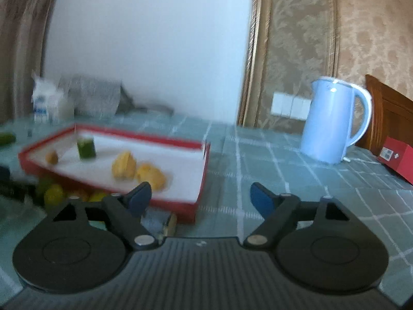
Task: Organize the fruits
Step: 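Move the right tool to the dark cut log and grasp it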
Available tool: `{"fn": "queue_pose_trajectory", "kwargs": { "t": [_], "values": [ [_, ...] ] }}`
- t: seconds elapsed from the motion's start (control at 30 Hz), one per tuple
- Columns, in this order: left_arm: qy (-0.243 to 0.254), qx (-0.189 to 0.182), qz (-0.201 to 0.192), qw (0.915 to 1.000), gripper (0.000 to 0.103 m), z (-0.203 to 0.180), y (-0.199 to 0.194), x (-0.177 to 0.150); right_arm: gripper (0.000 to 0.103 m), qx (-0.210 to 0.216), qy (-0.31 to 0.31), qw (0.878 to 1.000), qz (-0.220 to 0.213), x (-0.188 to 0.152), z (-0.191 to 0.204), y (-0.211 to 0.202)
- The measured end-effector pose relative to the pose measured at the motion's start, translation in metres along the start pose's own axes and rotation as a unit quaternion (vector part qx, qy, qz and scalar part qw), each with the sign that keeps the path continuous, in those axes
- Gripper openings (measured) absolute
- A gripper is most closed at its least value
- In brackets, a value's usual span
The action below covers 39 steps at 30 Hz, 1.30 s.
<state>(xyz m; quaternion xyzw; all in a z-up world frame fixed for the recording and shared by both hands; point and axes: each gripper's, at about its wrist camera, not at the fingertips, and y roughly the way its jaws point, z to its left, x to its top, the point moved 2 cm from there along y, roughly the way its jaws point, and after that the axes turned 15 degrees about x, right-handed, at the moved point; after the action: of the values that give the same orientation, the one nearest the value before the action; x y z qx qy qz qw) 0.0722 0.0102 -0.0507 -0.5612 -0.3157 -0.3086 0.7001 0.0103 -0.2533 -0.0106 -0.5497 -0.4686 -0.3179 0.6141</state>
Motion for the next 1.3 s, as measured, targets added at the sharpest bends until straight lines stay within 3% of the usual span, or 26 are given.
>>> {"fn": "queue_pose_trajectory", "kwargs": {
  "t": [0.03,0.17,0.33,0.63,0.7,0.77,0.83,0.97,1.3],
  "values": [
    [0.000,0.000,0.000,1.0000,0.102,0.000,0.000,0.000,0.073,-0.005,-0.004,1.000,0.016,-0.004,0.001,0.003],
    [0.000,0.000,0.000,1.0000,0.102,0.000,0.000,0.000,0.073,0.008,0.001,0.998,0.059,-0.013,0.003,0.009],
    [0.000,0.000,0.000,1.0000,0.102,0.000,0.000,0.000,0.071,0.055,0.025,0.995,0.081,-0.015,-0.001,0.017],
    [0.000,0.000,0.000,1.0000,0.102,0.000,0.000,0.000,0.081,0.047,0.029,0.994,0.091,-0.013,-0.001,0.037],
    [0.000,0.000,0.000,1.0000,0.102,0.000,0.000,0.000,0.073,0.056,0.042,0.993,0.094,-0.013,-0.003,0.040],
    [0.000,0.000,0.000,1.0000,0.102,0.000,0.000,-0.001,0.047,0.071,0.043,0.991,0.104,-0.015,-0.002,0.043],
    [0.000,0.000,-0.001,1.0000,0.102,0.000,0.000,-0.001,0.040,0.080,0.043,0.990,0.108,-0.016,0.000,0.044],
    [0.000,0.000,-0.001,1.0000,0.102,0.000,0.000,-0.001,0.035,0.080,0.047,0.990,0.106,-0.015,0.000,0.042],
    [-0.007,-0.005,-0.004,1.0000,0.102,0.003,-0.003,-0.003,0.035,0.069,0.078,0.989,0.100,-0.017,-0.011,0.040]
  ]
}}
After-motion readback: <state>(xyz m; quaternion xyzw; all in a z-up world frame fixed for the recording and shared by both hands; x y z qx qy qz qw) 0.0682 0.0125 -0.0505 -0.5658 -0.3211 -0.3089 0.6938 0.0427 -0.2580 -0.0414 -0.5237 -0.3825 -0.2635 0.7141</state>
